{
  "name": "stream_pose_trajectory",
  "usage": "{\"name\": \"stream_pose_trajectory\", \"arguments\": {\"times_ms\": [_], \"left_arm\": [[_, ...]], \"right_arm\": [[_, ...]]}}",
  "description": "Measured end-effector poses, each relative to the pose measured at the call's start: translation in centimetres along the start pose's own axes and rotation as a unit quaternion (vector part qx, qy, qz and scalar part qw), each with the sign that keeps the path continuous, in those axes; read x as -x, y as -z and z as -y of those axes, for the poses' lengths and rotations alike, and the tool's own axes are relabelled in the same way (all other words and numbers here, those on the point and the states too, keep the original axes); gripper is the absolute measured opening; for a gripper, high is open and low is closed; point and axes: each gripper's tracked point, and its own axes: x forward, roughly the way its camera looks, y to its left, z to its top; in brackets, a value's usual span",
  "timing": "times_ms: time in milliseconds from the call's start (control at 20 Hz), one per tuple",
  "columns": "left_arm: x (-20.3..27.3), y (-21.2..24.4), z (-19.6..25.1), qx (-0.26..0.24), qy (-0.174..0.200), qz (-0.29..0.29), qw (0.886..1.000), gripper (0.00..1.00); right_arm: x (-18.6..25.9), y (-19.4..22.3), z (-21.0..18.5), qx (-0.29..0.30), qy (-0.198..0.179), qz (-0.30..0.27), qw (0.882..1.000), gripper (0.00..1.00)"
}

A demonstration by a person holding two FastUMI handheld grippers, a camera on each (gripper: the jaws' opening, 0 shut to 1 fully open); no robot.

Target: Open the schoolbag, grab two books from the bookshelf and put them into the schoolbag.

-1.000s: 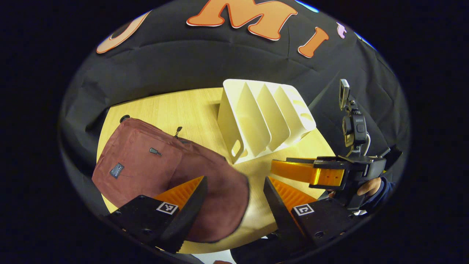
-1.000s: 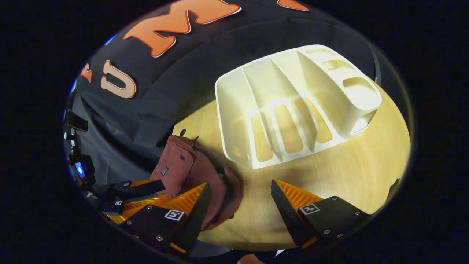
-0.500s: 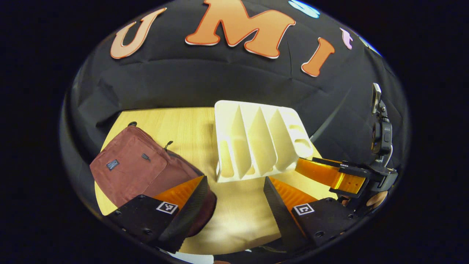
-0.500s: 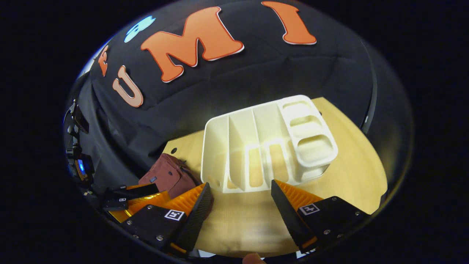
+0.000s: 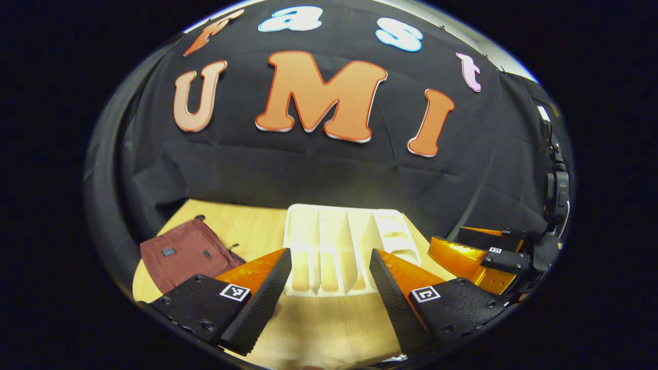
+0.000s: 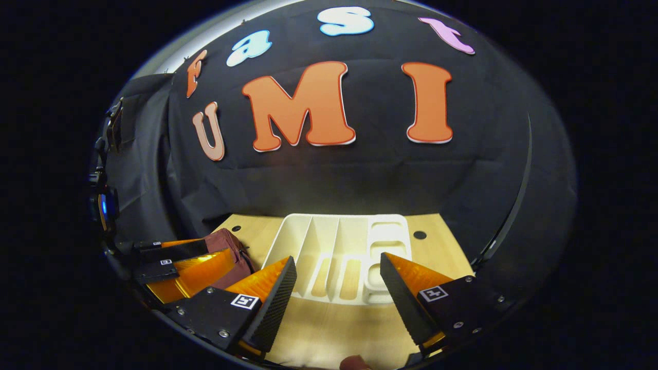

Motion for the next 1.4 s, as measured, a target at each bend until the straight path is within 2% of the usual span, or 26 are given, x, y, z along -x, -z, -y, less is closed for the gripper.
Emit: {"name": "stream_pose_trajectory", "arguments": {"times_ms": [200,350,600,850,1100,1400], "left_arm": [[1.5,-2.4,0.4,-0.010,-0.034,0.065,0.997,0.98],[2.4,-3.8,0.0,-0.015,-0.057,0.100,0.993,0.98],[4.5,-5.5,-0.8,-0.044,-0.081,0.143,0.985,0.97],[5.5,-6.2,0.0,-0.065,-0.067,0.181,0.979,0.96],[6.8,-6.5,-1.2,-0.076,-0.080,0.204,0.973,0.96],[7.1,-6.7,-1.2,-0.089,-0.074,0.209,0.971,0.95]], "right_arm": [[2.3,-3.9,1.1,0.037,0.019,0.078,0.996,0.97],[2.9,-4.8,0.9,0.043,0.030,0.110,0.993,0.97],[3.5,-2.8,0.1,0.032,0.026,0.093,0.995,0.97],[3.8,-2.2,-0.5,0.018,0.031,0.105,0.994,0.97],[4.4,-2.5,-2.5,0.029,0.021,0.131,0.991,0.97],[4.9,-2.3,-2.9,0.041,0.026,0.134,0.990,0.97]]}}
